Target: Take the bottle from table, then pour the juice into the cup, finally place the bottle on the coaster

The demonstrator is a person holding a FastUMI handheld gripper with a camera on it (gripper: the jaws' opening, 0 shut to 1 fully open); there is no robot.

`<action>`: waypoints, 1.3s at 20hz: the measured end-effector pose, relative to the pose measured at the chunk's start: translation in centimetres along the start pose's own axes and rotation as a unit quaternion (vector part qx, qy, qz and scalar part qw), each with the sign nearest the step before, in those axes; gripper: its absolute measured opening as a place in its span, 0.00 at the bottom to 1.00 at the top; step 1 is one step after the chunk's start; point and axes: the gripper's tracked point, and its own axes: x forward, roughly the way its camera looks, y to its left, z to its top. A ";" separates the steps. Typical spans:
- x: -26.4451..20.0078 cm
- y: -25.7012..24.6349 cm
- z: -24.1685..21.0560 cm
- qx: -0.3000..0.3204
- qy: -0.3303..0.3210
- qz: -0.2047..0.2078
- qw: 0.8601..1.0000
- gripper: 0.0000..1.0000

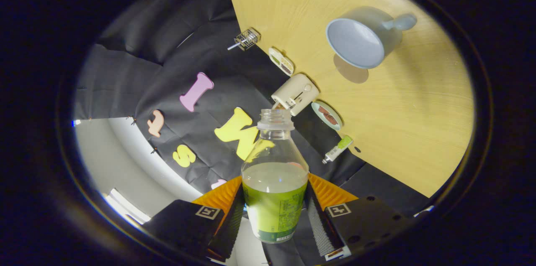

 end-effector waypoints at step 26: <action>1.2 -2.5 -1.7 -0.282 0.011 -0.076 0.956 0.78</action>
